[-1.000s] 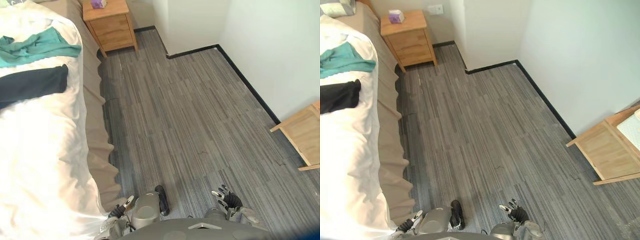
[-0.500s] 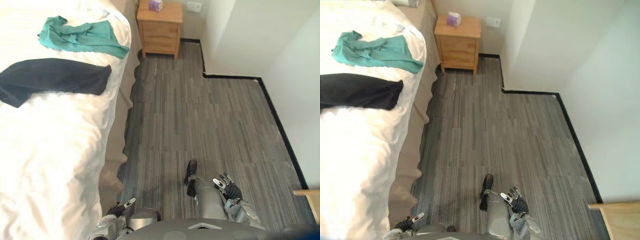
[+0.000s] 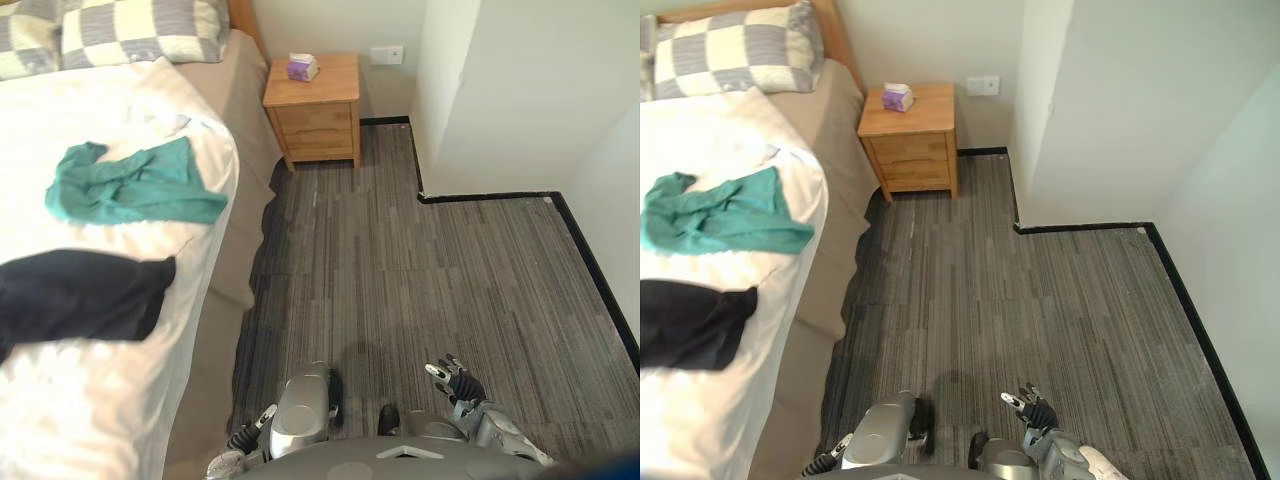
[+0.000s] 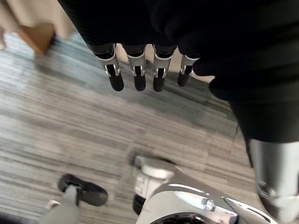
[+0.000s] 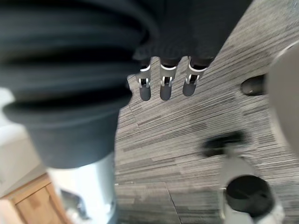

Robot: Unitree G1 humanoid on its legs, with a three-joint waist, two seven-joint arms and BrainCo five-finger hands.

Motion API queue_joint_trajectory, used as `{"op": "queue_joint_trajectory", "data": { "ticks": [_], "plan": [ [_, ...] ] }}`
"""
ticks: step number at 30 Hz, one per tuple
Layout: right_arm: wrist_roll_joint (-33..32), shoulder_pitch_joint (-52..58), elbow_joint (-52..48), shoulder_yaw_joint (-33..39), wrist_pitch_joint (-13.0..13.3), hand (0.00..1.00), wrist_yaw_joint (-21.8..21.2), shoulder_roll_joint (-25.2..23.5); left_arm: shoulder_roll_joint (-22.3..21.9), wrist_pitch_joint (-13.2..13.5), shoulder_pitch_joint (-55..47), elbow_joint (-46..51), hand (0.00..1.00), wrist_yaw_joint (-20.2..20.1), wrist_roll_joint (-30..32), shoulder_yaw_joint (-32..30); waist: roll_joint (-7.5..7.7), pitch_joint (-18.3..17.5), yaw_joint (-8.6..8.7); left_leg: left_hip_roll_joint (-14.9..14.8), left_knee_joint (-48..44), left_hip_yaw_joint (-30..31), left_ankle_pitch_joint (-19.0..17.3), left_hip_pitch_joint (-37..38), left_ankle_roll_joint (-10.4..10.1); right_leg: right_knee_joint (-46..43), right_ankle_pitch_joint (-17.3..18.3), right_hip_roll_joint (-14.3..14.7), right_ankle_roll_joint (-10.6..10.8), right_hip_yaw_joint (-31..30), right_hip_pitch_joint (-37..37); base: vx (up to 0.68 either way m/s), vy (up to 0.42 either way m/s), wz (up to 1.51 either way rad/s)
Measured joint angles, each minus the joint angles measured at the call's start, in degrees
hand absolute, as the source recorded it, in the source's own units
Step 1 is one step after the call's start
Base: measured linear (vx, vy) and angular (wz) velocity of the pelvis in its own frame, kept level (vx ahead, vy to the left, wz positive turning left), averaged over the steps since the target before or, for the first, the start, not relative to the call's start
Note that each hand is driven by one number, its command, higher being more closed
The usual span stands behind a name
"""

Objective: Tidy the bed and pick cloth on bed and put in laundry

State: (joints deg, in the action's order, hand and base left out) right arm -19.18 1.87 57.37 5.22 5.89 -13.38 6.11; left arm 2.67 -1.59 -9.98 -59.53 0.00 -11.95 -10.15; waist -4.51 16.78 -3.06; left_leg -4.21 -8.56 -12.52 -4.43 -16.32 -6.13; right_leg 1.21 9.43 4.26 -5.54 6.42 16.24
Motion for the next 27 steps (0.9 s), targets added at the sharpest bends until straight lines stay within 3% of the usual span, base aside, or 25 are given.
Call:
{"op": "queue_joint_trajectory", "data": {
  "ticks": [2,3,4,5,7,8,9,10,11,12,13,15,17,19,20,21,23,24,25,26,27],
  "plan": [
    [0.4,0.7,0.0,-0.1,0.1,0.0,0.0,-0.1,0.4,-0.4,0.2,-0.2,0.0,0.0,-0.8,0.0,0.31,0.2,-0.37,-0.7,0.7,-3.5,2.2,-0.5,2.5,0.2,3.5,0.2,1.2,-0.6,4.2,0.56,0.161,-0.11],
    [0.5,0.8,0.4,-0.1,0.1,0.0,0.0,-0.4,1.4,-0.7,0.0,-0.3,0.0,0.0,-0.9,0.1,1.26,0.1,-0.92,-0.2,-0.4,-5.7,6.8,0.3,5.8,-0.5,5.6,-1.2,2.2,-0.8,6.0,0.73,0.156,0.16],
    [1.2,0.8,0.9,-0.2,0.1,0.0,0.0,-0.6,3.0,-1.3,0.4,-0.3,0.0,0.2,-0.9,1.3,3.37,-0.8,-0.78,1.7,-0.4,-8.4,9.5,1.2,10.1,-4.1,7.4,-3.8,4.3,-0.2,5.8,0.73,0.148,0.23],
    [1.5,0.7,1.0,-0.2,0.0,0.0,0.0,-0.5,3.2,-1.6,0.9,-0.2,0.0,0.3,-0.9,1.3,3.79,-1.0,-0.64,2.7,0.0,-8.6,9.5,1.5,10.8,-6.7,7.6,-4.8,4.6,0.2,4.6,0.71,0.154,0.26],
    [2.1,-0.2,1.0,0.2,0.0,0.0,0.0,-0.4,3.5,-2.1,2.1,-0.2,0.0,0.3,-0.9,1.0,4.68,-1.1,-1.05,6.0,1.7,-9.1,8.5,3.4,12.8,-18.7,7.9,-8.3,9.5,0.7,-0.4,0.59,0.19,0.23],
    [2.7,-0.7,1.2,0.5,-0.2,0.0,0.0,-0.9,4.4,-2.9,2.2,-0.2,0.0,0.2,-0.8,1.1,6.16,-0.6,-0.77,8.8,0.2,-8.9,4.8,6.4,15.0,-35.3,5.4,-11.9,14.1,0.5,-5.1,0.62,0.195,0.31],
    [2.7,-0.9,1.3,0.4,-0.2,0.0,0.0,-1.0,4.6,-3.1,2.1,-0.3,0.0,0.2,-0.6,1.1,6.57,-0.5,-0.74,9.6,-0.8,-8.1,2.6,7.4,15.0,-41.9,2.1,-13.2,16.9,0.4,-7.8,0.6,0.157,0.5],
    [2.6,-1.4,2.3,0.5,-0.1,0.0,0.0,-1.3,5.2,-3.8,2.1,-0.4,0.0,0.1,-0.2,1.8,7.04,-0.6,-0.15,11.0,-2.4,-6.7,-1.0,10.8,14.3,-56.0,-6.7,-16.9,17.2,1.8,-13.0,0.59,0.127,0.42],
    [2.6,-1.5,2.6,0.5,-0.1,0.0,0.1,-1.2,5.4,-3.9,2.2,-0.3,0.0,0.1,-0.2,2.8,6.97,-0.6,0.18,11.6,-2.3,-5.4,-2.2,12.9,13.8,-60.9,-6.0,-18.6,15.9,3.4,-15.1,0.71,0.148,0.64],
    [2.5,-1.3,2.3,0.4,0.4,0.0,0.2,-0.9,5.4,-3.8,2.1,-0.3,0.0,0.1,-0.4,4.7,5.93,-0.9,0.85,11.7,-1.2,-3.2,-3.8,16.7,13.4,-65.7,-3.4,-20.5,12.4,6.4,-19.1,0.71,0.127,0.73],
    [2.4,-1.2,0.8,0.3,1.1,0.0,0.2,-0.8,5.5,-3.7,2.2,-0.2,0.0,0.1,-0.4,6.1,5.18,-1.3,1.83,11.5,1.0,-0.8,-4.5,20.3,13.1,-65.7,-0.7,-20.9,10.5,8.3,-23.1,0.59,0.077,0.79],
    [2.4,-1.3,-0.8,0.4,1.6,0.0,0.1,-0.9,6.2,-3.3,2.5,-0.2,0.0,-0.2,-0.4,7.4,4.5,-0.9,2.8,10.8,2.9,2.7,-4.6,25.0,12.8,-57.7,3.3,-19.9,11.4,9.3,-27.4,0.59,-0.03,1.05],
    [2.4,-1.1,-0.8,0.8,2.0,0.0,0.1,-0.9,6.5,-2.3,2.9,-0.1,0.0,-1.3,-0.4,8.1,4.57,-0.8,3.22,9.3,3.3,6.7,-5.9,27.6,10.7,-39.6,3.6,-17.1,11.6,8.7,-29.2,0.57,-0.132,1.19],
    [2.4,-0.4,-0.7,1.1,2.2,0.0,0.1,-1.2,6.8,-0.7,3.5,0.0,0.0,-2.4,-0.5,8.7,4.66,-0.8,3.02,7.6,3.1,12.6,-7.9,29.1,8.4,-12.4,-5.2,-13.9,12.3,3.8,-30.0,0.55,-0.244,1.3],
    [2.4,-0.2,-0.7,1.2,2.3,0.0,0.1,-1.3,6.8,-0.5,3.6,-0.1,0.0,-2.5,-0.5,8.8,4.75,-0.7,2.96,7.4,2.7,14.1,-8.6,29.3,8.1,-8.6,-6.8,-13.9,12.9,2.0,-30.7,0.55,-0.342,1.3],
    [2.5,0.2,-1.4,1.5,3.0,0.0,0.0,-1.3,6.7,-0.6,3.7,-0.3,0.0,-2.6,-1.1,8.4,5.19,-0.7,2.73,7.2,1.0,16.5,-11.1,29.6,7.1,-5.6,-7.9,-14.0,13.4,-1.5,-31.6,0.64,-0.502,1.35],
    [2.5,0.6,-1.6,1.4,3.7,0.0,0.1,-1.8,6.2,-0.6,3.1,-0.2,0.0,-2.7,-1.2,6.5,5.61,-0.9,2.46,6.1,-3.0,19.5,-16.6,31.1,5.6,-7.1,-7.6,-14.4,12.5,-4.7,-30.3,0.54,-0.459,1.41],
    [2.5,0.5,-1.6,1.3,3.8,0.0,0.7,-1.8,4.8,-0.8,3.1,-0.2,0.0,-2.7,-1.7,4.8,4.45,-0.9,2.35,3.6,-5.7,20.5,-19.3,32.2,4.1,-11.9,-13.2,-13.6,10.7,-3.8,-30.0,0.54,-0.52,1.26],
    [2.5,0.1,-1.3,1.2,2.9,0.0,1.5,-1.2,3.6,-0.6,3.1,-0.1,0.0,-2.3,-2.2,3.0,3.57,-1.1,1.75,1.5,-9.2,20.0,-19.1,32.0,3.1,-17.8,-12.6,-13.0,8.4,-1.5,-30.1,0.65,-0.621,1.11],
    [2.5,-0.1,-1.3,1.1,2.2,0.0,1.9,-0.9,3.0,-0.6,2.7,-0.1,0.0,-2.0,-2.3,2.2,2.97,-1.5,1.49,0.1,-11.8,18.9,-18.3,31.3,2.2,-20.0,-10.9,-12.6,7.9,-0.3,-30.0,0.62,-0.607,0.91],
    [2.5,-0.5,-1.4,0.9,1.2,0.0,2.8,-1.1,2.4,-0.5,2.5,0.6,0.0,-1.1,-3.2,0.7,2.92,-1.6,1.0,-1.4,-18.8,16.3,-15.8,28.0,1.7,-22.8,-7.3,-12.7,6.8,2.4,-29.2,1.04,-0.932,2.37]
  ]
}}
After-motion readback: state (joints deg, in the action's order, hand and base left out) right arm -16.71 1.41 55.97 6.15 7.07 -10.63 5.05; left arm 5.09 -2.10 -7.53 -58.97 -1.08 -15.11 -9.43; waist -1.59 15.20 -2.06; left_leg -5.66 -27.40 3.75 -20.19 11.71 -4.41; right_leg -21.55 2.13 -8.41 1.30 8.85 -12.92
